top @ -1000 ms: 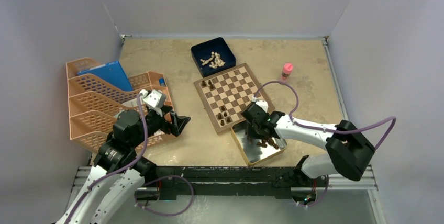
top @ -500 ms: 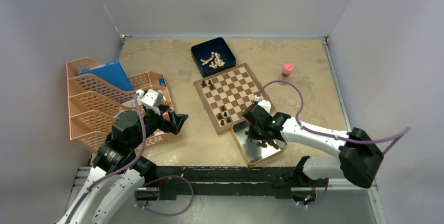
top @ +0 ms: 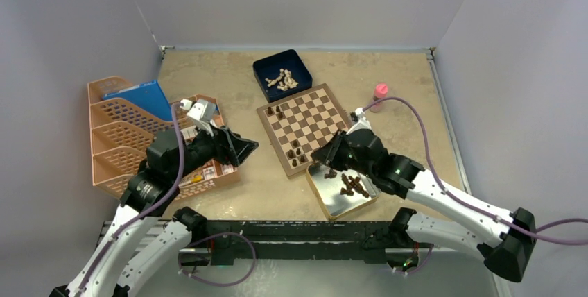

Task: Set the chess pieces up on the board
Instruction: Place the chess piece on the chessboard.

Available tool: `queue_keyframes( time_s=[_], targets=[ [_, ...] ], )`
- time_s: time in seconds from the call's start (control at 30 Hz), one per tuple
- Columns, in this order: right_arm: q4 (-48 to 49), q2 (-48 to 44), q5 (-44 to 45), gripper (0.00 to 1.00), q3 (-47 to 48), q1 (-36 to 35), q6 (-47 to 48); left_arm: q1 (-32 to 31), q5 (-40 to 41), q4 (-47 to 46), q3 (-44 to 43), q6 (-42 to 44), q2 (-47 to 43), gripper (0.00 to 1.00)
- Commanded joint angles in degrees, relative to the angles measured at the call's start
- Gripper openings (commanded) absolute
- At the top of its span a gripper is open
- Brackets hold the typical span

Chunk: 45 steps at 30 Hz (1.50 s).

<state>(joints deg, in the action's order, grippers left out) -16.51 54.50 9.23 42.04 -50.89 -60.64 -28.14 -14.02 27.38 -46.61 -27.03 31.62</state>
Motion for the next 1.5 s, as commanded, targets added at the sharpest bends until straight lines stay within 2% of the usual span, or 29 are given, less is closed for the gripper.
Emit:
queue_keyframes(
  time_s=[0.0, 0.17, 0.33, 0.57, 0.77, 0.93, 1.47],
  targets=[
    [19.2, -4.2, -4.3, 0.15, 0.6, -0.1, -9.8, 0.0, -7.8, -6.2, -6.7, -7.0, 4.5, 0.67],
    [34.2, -3.3, -5.2, 0.15, -1.6, -0.1, -19.5, 0.0, -8.6, -9.4, -7.9, -7.4, 8.8, 0.61],
    [45.7, 1.0, -4.6, 0.14, -3.1, -0.1, -27.7, 0.0, -11.3, -19.5, -4.3, -9.4, 9.3, 0.57],
    [54.7, 6.1, -2.2, 0.14, -3.2, -0.1, -33.9, 0.0, -13.2, -26.4, -2.5, -11.0, 12.2, 0.56],
    [57.0, 8.6, -1.7, 0.14, -2.0, -0.1, -34.8, 0.0, -16.3, -32.0, -0.6, -13.4, 15.1, 0.56],
    [57.9, 10.0, -1.2, 0.14, -1.1, -0.1, -34.8, 0.0, -18.2, -35.3, -0.2, -15.0, 17.0, 0.51],
    [59.9, 10.4, -0.3, 0.14, -1.8, -0.2, -35.2, -0.1, -21.2, -36.1, -0.3, -17.6, 20.4, 0.43]
  ],
)
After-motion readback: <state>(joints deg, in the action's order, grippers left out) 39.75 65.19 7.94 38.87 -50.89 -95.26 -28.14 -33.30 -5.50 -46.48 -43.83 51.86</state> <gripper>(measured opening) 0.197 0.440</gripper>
